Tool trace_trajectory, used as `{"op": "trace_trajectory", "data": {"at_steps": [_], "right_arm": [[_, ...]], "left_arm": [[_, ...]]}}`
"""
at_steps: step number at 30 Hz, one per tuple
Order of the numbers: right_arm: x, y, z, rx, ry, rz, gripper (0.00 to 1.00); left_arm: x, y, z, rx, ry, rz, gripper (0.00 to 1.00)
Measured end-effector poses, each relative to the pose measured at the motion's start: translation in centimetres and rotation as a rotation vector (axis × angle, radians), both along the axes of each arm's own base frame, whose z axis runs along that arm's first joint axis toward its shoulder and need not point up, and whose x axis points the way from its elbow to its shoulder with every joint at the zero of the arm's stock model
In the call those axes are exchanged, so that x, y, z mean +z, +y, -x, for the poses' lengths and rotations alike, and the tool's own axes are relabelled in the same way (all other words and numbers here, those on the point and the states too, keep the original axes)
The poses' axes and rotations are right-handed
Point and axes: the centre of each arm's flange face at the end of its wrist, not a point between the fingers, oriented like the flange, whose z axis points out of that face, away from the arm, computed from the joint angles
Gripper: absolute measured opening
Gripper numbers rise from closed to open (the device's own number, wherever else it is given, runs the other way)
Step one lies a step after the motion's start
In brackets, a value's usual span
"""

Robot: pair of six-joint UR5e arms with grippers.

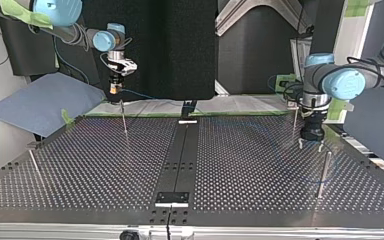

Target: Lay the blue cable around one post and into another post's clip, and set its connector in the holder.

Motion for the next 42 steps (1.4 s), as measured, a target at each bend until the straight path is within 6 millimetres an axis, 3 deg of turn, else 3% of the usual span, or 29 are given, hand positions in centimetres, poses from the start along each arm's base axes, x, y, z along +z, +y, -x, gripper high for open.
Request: {"op": "trace_trajectory", "data": {"at_steps": [7, 12, 42], "right_arm": [[0.0, 0.0, 0.0, 0.0, -0.001, 0.0, 0.0], [0.0, 0.0, 0.0, 0.0, -0.002, 0.0, 0.0], [-0.1, 0.0, -0.6, 0.011, -0.01, -0.012, 0.0]], "left_arm": [[-2.6, 0.2, -0.8, 0.019, 0.035, -0.054, 1.0], [-3.4, 0.4, -0.5, 0.052, 0.077, -0.086, 1.0], [-1.7, -0.9, 2.2, 0.169, 0.219, -0.337, 1.0]]}}
